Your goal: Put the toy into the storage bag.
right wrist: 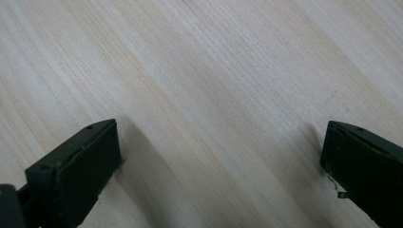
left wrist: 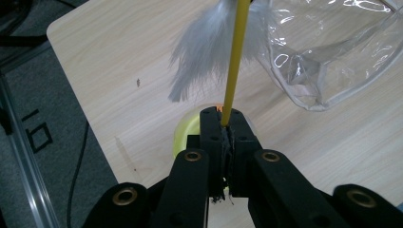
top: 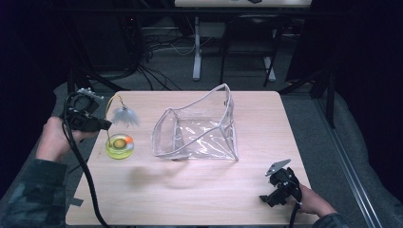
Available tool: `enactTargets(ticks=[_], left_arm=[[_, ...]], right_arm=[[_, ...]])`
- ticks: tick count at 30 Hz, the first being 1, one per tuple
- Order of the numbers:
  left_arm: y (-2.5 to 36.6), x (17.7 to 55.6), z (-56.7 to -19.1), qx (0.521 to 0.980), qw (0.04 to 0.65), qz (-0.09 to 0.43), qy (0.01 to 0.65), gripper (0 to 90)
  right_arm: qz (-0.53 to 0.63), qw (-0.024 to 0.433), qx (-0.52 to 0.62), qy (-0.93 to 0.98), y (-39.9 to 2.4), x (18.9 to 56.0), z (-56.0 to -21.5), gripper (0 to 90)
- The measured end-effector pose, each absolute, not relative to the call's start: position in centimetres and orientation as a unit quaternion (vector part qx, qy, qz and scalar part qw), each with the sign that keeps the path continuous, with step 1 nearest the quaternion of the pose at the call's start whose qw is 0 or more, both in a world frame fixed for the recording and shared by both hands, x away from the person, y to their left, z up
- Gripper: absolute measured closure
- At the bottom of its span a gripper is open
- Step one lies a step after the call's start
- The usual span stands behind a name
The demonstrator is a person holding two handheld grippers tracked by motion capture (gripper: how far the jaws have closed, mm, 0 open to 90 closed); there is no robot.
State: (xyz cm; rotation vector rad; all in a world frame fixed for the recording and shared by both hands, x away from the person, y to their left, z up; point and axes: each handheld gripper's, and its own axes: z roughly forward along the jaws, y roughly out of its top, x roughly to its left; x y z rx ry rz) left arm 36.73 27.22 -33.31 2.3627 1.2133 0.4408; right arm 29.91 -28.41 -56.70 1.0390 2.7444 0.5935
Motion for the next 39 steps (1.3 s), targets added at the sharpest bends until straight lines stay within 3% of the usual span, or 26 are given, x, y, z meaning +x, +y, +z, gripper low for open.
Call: enactTargets(ticks=[39], left_arm=[[24.1, 39.0, -26.9, 0.881, 0.183, 0.190, 0.393, 88.1]], right_arm=[[0.195, 0.074, 0.345, 0.915, -28.4, 29.9, -56.7, 0.0]])
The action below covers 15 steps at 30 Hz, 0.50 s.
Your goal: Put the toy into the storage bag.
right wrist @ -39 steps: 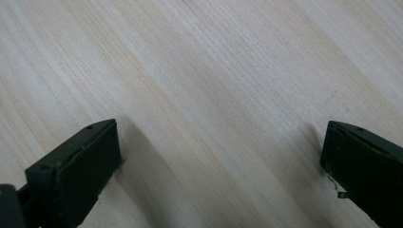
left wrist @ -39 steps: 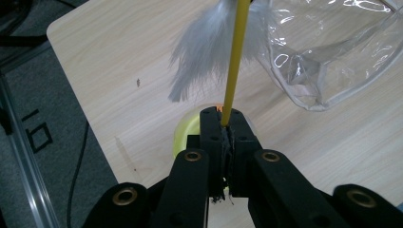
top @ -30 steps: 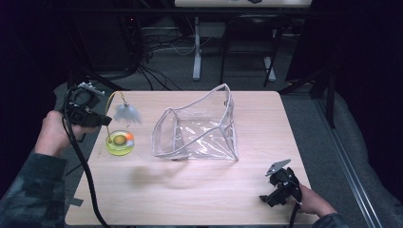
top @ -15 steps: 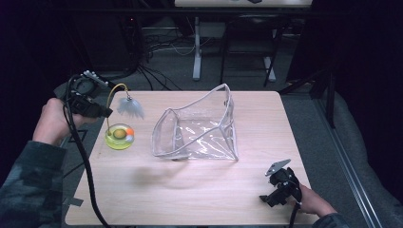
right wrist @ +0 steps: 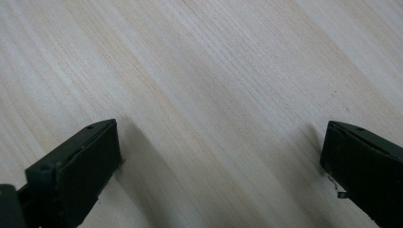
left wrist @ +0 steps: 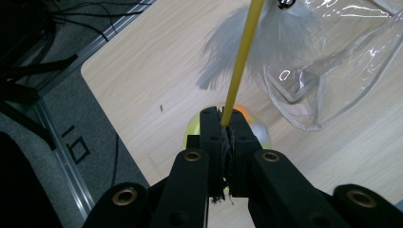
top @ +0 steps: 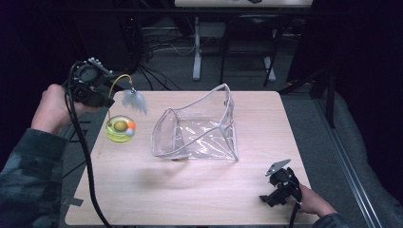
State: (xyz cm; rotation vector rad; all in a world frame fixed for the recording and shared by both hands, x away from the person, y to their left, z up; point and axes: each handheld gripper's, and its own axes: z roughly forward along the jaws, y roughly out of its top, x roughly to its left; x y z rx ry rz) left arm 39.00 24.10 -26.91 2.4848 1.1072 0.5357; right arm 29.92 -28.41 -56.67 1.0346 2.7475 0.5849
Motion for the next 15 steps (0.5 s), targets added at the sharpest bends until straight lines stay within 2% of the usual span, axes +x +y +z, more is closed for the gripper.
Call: enactTargets(ticks=[15], left_arm=[[21.5, 39.9, -24.6, 0.893, 0.181, 0.196, 0.362, 88.0]], right_arm=[[0.198, 0.073, 0.344, 0.915, -28.4, 29.9, -56.7, 0.0]])
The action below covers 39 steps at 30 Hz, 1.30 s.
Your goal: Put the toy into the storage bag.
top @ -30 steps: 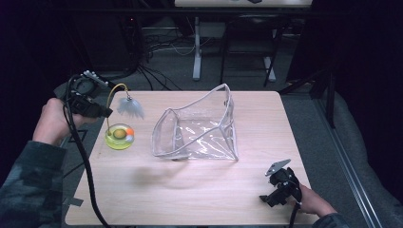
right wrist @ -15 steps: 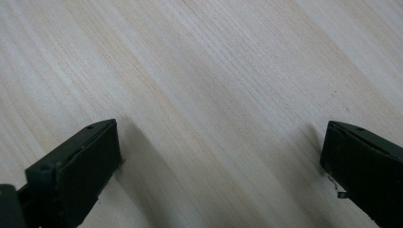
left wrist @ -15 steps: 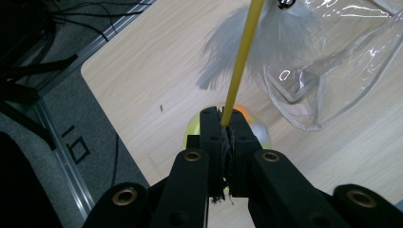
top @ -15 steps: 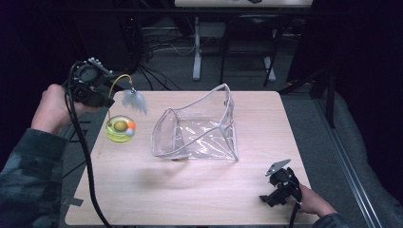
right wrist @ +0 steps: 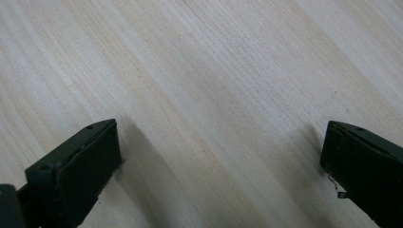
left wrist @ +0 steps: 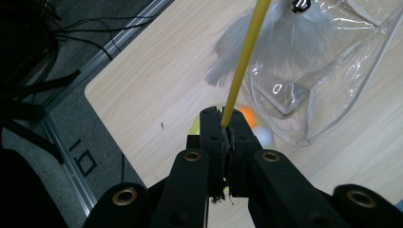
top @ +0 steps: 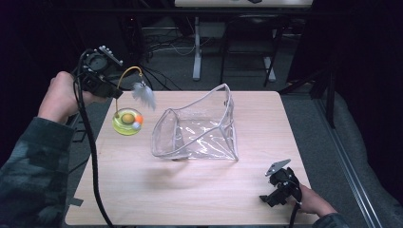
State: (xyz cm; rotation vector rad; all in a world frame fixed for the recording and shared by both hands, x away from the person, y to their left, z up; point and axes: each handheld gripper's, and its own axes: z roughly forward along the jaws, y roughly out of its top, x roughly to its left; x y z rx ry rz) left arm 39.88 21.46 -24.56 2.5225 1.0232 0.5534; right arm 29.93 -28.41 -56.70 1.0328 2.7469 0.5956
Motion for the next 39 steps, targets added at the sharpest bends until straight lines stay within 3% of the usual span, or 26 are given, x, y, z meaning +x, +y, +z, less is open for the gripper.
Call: enactTargets(ticks=[39], left_arm=[[11.9, 42.3, -23.1, 0.925, 0.201, 0.182, 0.267, 88.0]], right_arm=[[0.201, 0.074, 0.340, 0.916, -28.4, 30.0, -56.7, 0.0]])
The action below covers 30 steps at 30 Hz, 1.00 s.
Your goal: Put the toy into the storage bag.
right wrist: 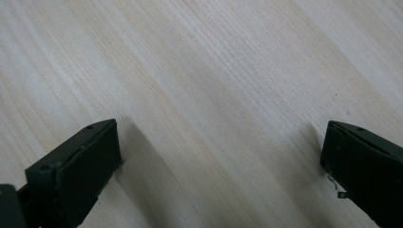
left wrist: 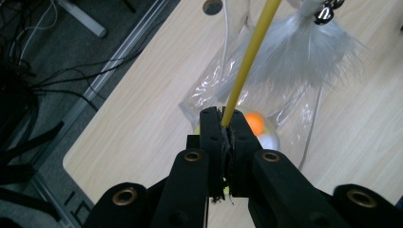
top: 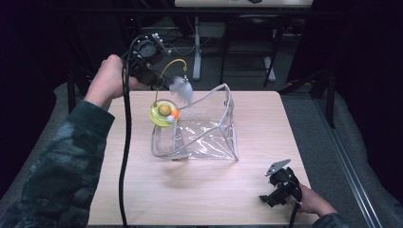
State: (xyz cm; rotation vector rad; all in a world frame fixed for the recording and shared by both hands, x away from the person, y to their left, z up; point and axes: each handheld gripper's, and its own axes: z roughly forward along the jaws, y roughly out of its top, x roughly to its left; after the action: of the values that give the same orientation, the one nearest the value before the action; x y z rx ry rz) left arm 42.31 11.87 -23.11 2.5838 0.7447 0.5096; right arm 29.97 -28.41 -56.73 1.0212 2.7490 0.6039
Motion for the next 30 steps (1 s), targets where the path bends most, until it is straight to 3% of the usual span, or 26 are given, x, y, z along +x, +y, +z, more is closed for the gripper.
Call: enactTargets(ticks=[30], left_arm=[[7.2, 44.7, -29.1, 0.948, 0.164, 0.126, 0.242, 87.9]], right_arm=[[0.201, 0.074, 0.340, 0.916, -28.4, 30.0, -56.7, 0.0]])
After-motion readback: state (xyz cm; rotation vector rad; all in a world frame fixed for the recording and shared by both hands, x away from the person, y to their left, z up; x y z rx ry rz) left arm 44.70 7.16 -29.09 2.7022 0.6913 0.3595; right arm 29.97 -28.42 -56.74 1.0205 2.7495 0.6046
